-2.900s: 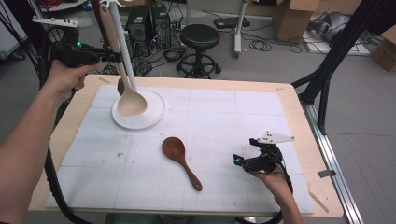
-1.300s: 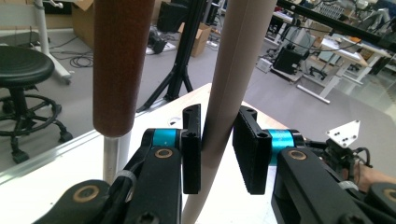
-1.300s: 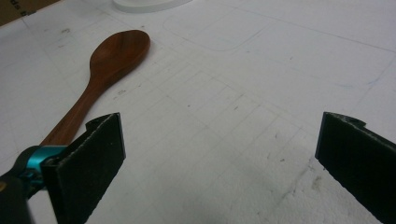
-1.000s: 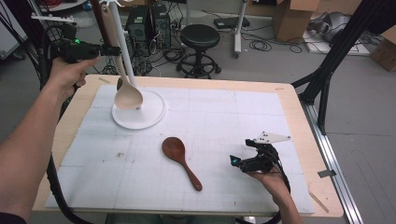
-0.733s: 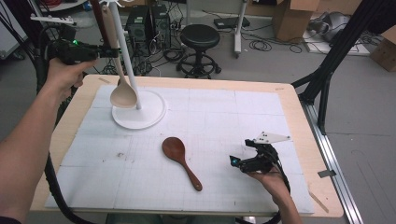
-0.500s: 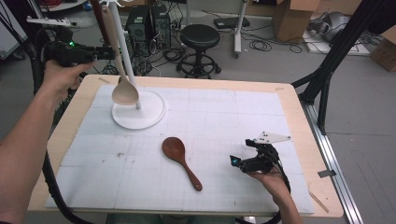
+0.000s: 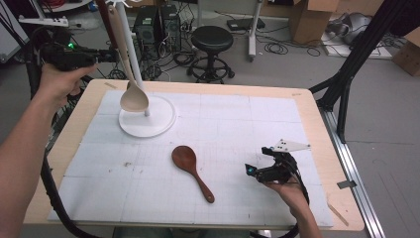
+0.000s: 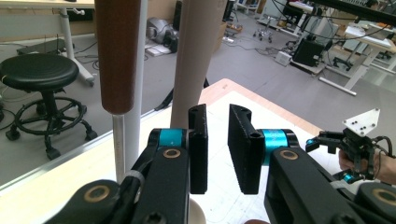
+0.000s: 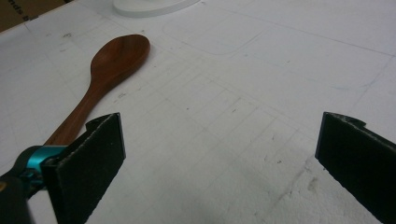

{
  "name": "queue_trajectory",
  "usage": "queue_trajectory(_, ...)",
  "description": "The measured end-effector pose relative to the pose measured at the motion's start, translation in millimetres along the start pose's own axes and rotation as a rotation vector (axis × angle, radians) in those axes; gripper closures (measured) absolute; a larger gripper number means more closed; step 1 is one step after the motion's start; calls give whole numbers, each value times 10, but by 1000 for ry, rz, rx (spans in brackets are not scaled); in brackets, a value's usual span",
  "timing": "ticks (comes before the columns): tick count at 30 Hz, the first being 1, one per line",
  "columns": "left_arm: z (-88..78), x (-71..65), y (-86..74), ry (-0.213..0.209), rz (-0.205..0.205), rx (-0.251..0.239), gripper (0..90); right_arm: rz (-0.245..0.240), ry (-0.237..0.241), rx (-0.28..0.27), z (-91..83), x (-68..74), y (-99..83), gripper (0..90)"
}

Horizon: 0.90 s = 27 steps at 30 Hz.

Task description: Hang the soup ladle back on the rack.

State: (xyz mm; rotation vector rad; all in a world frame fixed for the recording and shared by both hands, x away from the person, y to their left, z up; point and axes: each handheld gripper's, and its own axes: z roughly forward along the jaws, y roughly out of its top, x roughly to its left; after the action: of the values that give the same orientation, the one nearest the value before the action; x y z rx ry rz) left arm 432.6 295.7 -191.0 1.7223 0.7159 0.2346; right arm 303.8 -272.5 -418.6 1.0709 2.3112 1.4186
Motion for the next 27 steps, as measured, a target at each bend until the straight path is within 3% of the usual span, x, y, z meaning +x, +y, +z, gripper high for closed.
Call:
queue_trajectory(13,-34,-195,145,-19,44,1,896,2,8,-13,-7,-12,11,8)
queue_trajectory(27,7,-337,476,-22,90,-10,896,-3,12,-16,-15,26,16,9)
